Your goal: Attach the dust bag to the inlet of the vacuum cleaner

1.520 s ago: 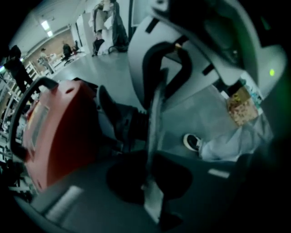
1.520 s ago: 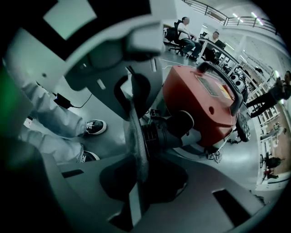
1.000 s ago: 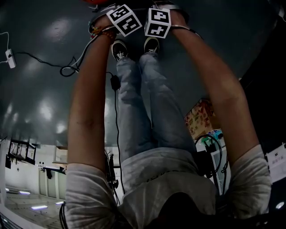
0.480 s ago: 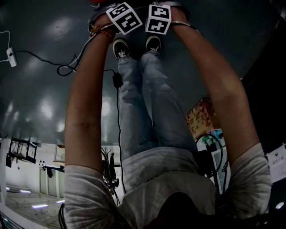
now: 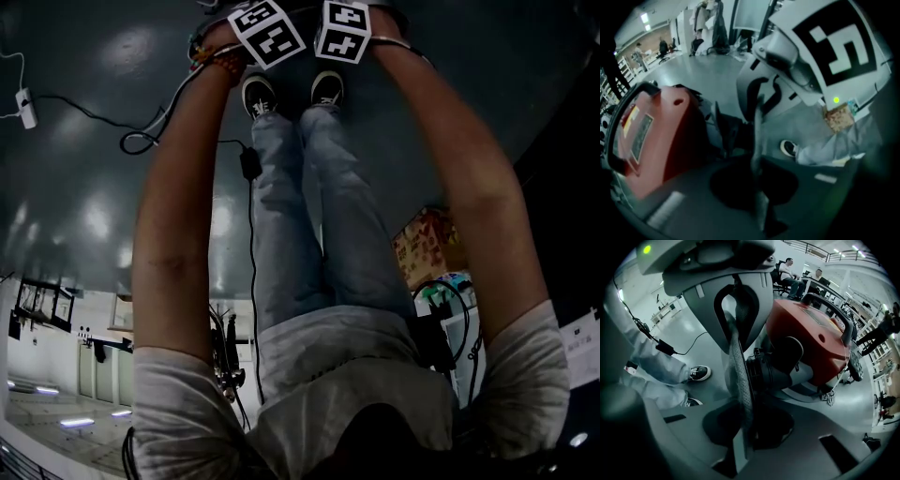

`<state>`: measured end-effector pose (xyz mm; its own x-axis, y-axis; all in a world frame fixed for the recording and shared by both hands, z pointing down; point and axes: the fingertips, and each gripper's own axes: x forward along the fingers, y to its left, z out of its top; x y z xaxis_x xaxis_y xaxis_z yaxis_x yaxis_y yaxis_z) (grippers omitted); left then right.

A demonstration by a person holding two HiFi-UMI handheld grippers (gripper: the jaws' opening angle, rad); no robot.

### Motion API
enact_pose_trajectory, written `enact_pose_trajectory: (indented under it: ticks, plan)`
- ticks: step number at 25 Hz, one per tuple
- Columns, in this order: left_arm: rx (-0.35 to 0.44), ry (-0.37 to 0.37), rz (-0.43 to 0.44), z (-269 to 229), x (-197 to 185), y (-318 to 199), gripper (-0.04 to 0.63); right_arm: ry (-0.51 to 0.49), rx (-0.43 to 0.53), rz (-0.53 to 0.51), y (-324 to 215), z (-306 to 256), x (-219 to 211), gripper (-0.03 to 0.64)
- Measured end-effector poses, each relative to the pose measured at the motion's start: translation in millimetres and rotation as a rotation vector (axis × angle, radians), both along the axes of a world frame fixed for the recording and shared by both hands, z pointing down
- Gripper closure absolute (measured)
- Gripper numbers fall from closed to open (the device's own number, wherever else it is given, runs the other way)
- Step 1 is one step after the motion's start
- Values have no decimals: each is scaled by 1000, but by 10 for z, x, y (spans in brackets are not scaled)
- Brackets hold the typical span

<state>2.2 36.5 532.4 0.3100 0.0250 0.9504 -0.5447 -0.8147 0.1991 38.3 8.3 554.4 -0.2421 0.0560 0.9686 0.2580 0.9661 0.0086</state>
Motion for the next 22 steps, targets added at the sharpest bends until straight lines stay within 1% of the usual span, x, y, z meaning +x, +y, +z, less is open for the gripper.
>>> enact_pose_trajectory:
  ticks: [3,8,11,14,16,18,22]
  plan:
    - [6,-13,-5,-11,-66,-65,568,9,1,18,17,-77,10,580]
    - [-39,-7,-52,235,-82,-38,566,-22,-4,-11,39,-185,-92,581]
    - [-46,-4,-69,193,-78,24,568,-21,-1,-8,17,-117,-82,580]
    - [-24,25,-54,34,-1,5,569,1,5,10,-76,-60,15,580]
    - [-3,20,-34,-27,-14,-71,569,6,-5,22,-91,-60,24,580]
    - [0,11,-33,18,-71,-131,566,8,-5,30,-69,-107,4,580]
    - [-20,7,-95,217,-105,-181,561,-6,-17,42,-67,-264,-48,581]
